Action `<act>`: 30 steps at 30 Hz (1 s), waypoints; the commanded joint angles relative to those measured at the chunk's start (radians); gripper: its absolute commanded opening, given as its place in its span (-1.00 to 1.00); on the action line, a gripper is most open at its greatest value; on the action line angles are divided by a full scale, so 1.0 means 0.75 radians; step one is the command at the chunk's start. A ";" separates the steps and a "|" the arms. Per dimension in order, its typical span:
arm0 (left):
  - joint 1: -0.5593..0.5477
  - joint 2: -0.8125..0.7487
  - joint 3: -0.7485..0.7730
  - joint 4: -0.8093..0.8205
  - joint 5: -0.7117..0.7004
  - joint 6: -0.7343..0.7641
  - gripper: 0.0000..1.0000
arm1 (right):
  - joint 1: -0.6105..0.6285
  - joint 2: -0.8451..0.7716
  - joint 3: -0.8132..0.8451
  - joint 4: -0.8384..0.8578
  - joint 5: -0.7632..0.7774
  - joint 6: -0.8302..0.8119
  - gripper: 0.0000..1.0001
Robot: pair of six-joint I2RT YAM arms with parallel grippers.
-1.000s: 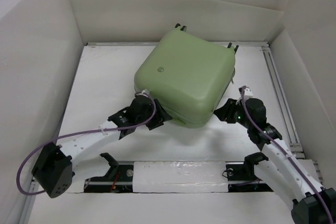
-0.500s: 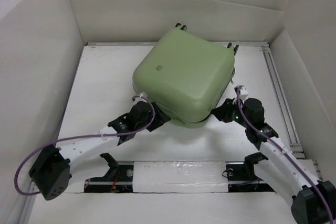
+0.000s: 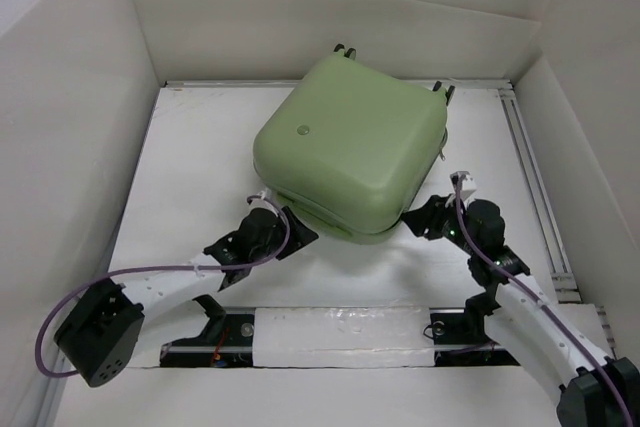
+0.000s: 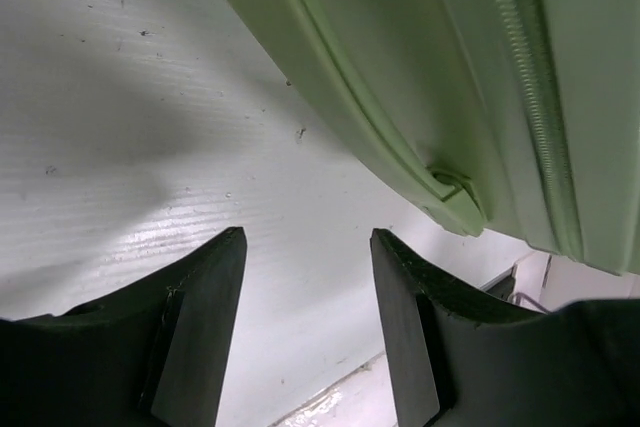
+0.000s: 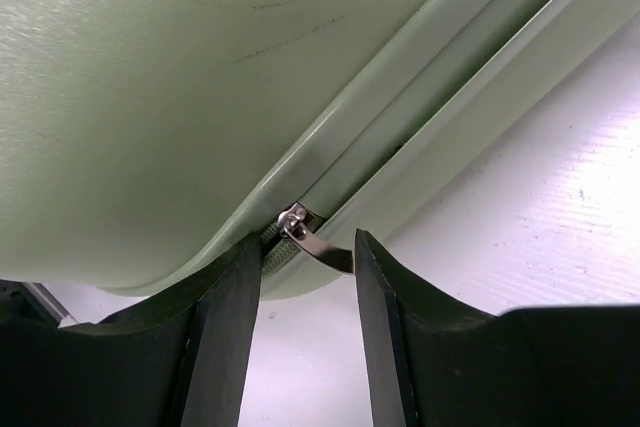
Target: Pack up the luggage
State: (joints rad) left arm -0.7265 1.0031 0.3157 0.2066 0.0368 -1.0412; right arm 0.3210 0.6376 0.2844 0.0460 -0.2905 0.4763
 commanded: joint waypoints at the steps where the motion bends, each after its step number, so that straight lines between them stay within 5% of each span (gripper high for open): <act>1: 0.003 0.027 -0.036 0.262 0.023 0.043 -0.01 | 0.001 0.037 0.001 0.119 -0.091 -0.054 -0.04; 10: 0.003 -0.118 -0.130 0.293 -0.065 0.002 0.02 | 0.001 -0.308 -0.158 0.117 0.174 0.152 -0.19; 16: 0.003 -0.202 -0.143 0.258 -0.108 -0.029 0.13 | 0.001 -0.186 -0.130 0.145 0.113 0.140 -0.16; 30: 0.003 0.144 0.017 0.445 -0.088 0.040 0.10 | -0.011 -0.069 -0.021 0.107 0.074 0.046 -0.16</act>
State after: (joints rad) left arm -0.7296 1.1252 0.2794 0.4271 -0.0196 -1.0256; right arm 0.3202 0.6186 0.1978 0.0952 -0.2169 0.5434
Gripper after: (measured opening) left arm 0.552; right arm 0.411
